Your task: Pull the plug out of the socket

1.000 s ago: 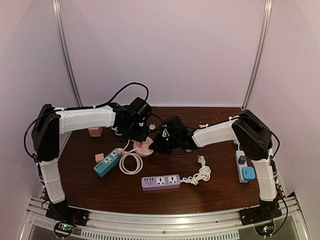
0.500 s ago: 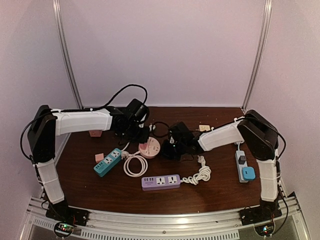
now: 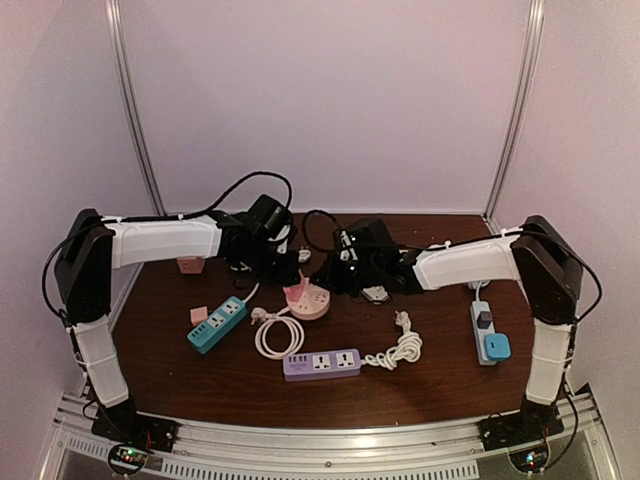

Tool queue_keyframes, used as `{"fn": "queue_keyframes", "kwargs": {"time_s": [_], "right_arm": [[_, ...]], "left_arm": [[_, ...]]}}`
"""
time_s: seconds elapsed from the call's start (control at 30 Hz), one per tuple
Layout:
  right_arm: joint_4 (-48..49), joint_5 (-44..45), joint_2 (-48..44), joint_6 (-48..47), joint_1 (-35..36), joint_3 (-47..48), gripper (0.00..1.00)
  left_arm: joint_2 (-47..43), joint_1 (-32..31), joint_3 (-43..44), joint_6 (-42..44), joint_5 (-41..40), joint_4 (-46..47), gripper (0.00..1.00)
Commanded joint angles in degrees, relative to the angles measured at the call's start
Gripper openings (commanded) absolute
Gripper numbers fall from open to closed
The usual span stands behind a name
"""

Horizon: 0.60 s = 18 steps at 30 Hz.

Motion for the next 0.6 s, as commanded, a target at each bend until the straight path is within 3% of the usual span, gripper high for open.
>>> {"fn": "queue_keyframes", "kwargs": {"time_s": [0.0,0.33,0.57], "right_arm": [[2.7,-4.8,4.4,-1.8,0.1,2.2,0.02],[5.8,-7.3,11.5,0.2,0.0,3.2,0.01],[1.8,-4.7,14.7,1.8,0.2,2.4,0.0]], "left_arm": [[0.5,0.7,0.2,-0.7,4.3,4.6,0.09],[2.4,0.7,0.0,0.0,9.1,5.5,0.09],[1.9,0.8,0.4,0.3,6.8,5.8,0.09]]}}
